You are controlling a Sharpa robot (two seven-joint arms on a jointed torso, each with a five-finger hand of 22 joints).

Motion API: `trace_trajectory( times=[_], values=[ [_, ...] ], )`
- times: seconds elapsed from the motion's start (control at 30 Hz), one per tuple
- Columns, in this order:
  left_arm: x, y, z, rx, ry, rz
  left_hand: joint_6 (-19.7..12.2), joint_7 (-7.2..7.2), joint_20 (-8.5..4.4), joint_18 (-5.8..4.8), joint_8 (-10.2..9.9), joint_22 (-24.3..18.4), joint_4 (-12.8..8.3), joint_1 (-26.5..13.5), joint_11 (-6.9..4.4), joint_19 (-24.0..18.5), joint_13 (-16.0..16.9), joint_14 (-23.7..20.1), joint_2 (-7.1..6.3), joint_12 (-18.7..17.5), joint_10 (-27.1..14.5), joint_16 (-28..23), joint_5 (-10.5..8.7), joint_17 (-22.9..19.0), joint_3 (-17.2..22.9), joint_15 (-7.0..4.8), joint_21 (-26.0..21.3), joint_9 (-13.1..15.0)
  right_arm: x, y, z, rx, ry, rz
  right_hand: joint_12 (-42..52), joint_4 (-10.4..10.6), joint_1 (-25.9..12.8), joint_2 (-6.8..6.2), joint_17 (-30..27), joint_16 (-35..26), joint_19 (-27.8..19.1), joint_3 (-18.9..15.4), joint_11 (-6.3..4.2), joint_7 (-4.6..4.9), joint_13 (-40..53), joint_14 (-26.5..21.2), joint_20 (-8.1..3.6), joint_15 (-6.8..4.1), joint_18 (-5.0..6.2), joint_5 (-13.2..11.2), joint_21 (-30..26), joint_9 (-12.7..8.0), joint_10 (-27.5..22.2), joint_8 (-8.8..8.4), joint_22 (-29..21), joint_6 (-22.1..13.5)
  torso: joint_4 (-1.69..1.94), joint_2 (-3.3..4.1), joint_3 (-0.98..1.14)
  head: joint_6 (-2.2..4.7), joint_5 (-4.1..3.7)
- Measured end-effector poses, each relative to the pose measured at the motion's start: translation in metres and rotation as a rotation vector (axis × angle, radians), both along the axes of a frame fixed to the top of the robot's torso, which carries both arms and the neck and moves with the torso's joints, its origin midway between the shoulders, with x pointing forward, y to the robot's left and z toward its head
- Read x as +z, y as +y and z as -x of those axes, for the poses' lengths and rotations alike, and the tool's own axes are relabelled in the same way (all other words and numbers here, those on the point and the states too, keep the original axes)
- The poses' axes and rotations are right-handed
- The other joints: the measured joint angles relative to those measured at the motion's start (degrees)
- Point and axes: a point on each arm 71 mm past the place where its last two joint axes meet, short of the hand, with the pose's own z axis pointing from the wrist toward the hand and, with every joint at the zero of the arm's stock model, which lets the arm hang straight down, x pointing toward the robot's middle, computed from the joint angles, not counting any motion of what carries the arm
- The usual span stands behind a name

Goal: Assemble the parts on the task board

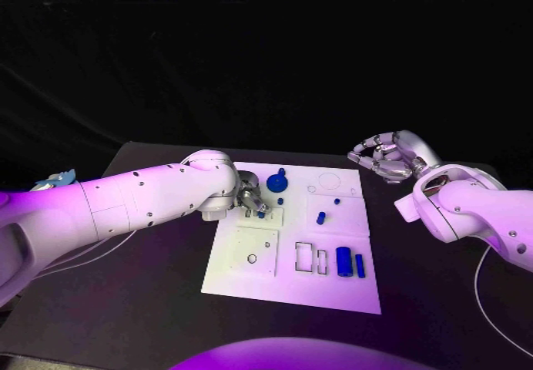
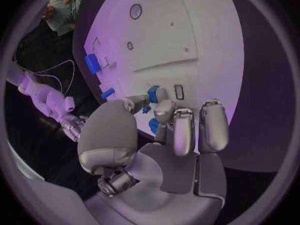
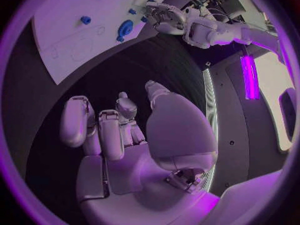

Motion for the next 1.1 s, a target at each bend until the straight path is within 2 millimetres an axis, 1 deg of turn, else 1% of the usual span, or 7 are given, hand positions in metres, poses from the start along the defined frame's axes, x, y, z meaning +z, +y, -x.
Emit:
trace_trajectory(
  times=[0.2,0.37,0.67,0.87,0.97,1.0,1.1],
  values=[
    [0.000,0.001,0.002,0.004,0.006,0.013,-0.2,0.21,0.00,0.00,-0.4,-0.3,0.1,-0.8,0.25,0.0,-1.3,0.0,-0.85,-0.4,-0.2,0.0,0.00,0.0,-3.1,0.00,0.0,-0.1,0.000,0.000,0.000,-0.001,-0.001,0.000,-0.2,-0.1,-1.1,0.19,0.0,0.0,-0.2,-0.7,0.00,-0.01,-0.2,0.0,-0.21,0.00,0.00,0.6,-0.3,0.0,0.0,0.52,0.0,-0.4,-0.02,-0.02,-0.02,0.11,0.04],
    [0.002,0.003,0.004,0.008,0.011,0.028,-0.2,0.21,0.00,0.00,-0.5,-0.3,0.2,-1.4,0.25,0.0,-1.3,0.0,-0.99,-0.4,-0.3,0.0,-0.21,0.0,-6.3,0.00,0.0,-0.2,-0.001,0.000,0.000,-0.003,-0.001,0.000,-0.2,-0.4,-0.9,-0.03,0.0,-0.2,-0.2,-1.3,0.00,-0.01,-0.3,0.0,-0.21,0.00,0.00,0.9,-0.5,0.0,0.0,0.75,0.0,-0.4,-0.05,-0.04,-0.03,0.25,-0.03],
    [0.014,0.004,0.001,0.022,-0.012,0.057,-0.2,0.21,0.00,0.00,-0.5,-0.3,0.1,-1.4,0.22,0.0,-1.3,0.0,-0.99,-0.4,-0.3,0.0,-0.21,0.0,-6.5,0.00,0.0,-0.2,-0.001,0.000,0.000,-0.003,-0.001,0.000,-0.2,0.0,-1.1,-0.39,0.0,-0.2,-0.2,-1.7,0.00,-0.03,-0.4,0.0,-0.21,0.00,0.00,0.9,-0.8,0.0,-0.4,0.75,0.0,-0.8,-0.02,-0.04,-0.01,0.57,-0.10],
    [0.030,0.007,-0.004,0.032,-0.042,0.078,-0.4,0.41,0.03,0.00,-0.5,-1.2,0.0,-1.4,0.07,0.0,-2.3,0.0,-0.99,-0.8,-0.9,-0.3,-0.21,0.0,-7.0,0.00,-0.1,-0.2,-0.002,0.000,0.000,-0.004,0.000,0.001,-0.2,-0.2,-1.1,-0.39,0.0,-0.2,-0.2,-1.9,0.00,-0.03,-0.4,0.0,-0.21,0.00,0.00,1.1,-0.8,0.0,-0.4,0.97,0.0,-0.8,0.02,-0.04,-0.03,0.97,-0.26],
    [0.042,0.010,-0.009,0.040,-0.065,0.085,-1.0,0.93,0.20,-0.01,-0.9,-2.9,0.1,-1.0,0.40,-1.5,-4.1,0.0,-0.51,-2.1,-2.4,-1.0,-0.21,0.0,-8.0,0.00,-1.1,-0.4,-0.003,0.000,0.000,-0.004,0.001,0.001,-0.2,0.0,-1.1,-0.39,0.0,-0.2,-0.2,-2.0,0.00,-0.03,-0.4,0.0,-0.21,0.00,0.00,1.1,-0.8,0.0,-0.4,0.97,0.0,-0.8,0.02,-0.03,-0.02,1.10,-0.27],
    [0.045,0.012,-0.011,0.044,-0.071,0.085,-1.8,1.13,0.31,-0.01,-1.5,-3.9,0.1,-0.5,0.62,-2.2,-5.9,0.0,-0.02,-3.3,-3.6,-1.5,-0.21,0.0,-8.5,0.01,-1.6,-0.6,-0.003,0.000,0.000,-0.004,0.001,0.001,-0.2,0.0,-1.1,-0.39,0.0,-0.2,-0.2,-2.1,0.00,-0.03,-0.4,0.0,-0.21,0.00,0.00,1.1,-0.8,0.0,-0.4,0.97,0.0,-0.8,0.02,-0.03,-0.02,1.13,-0.29],
    [0.057,0.021,-0.020,0.066,-0.092,0.081,-4.4,2.78,1.04,0.00,-4.7,-5.5,0.2,1.4,1.91,-3.1,-13.4,-0.1,1.18,-8.3,-7.9,-2.0,0.02,0.0,-9.1,1.17,-2.5,-2.3,-0.003,0.000,0.000,-0.004,0.001,0.002,-0.2,0.0,-1.1,-0.39,0.0,-0.2,-0.2,-2.1,0.00,-0.03,-0.4,0.0,-0.21,0.01,0.00,1.1,-0.8,0.0,-0.4,0.97,0.0,-0.8,0.03,-0.01,-0.02,1.18,-0.35]
  ],
)
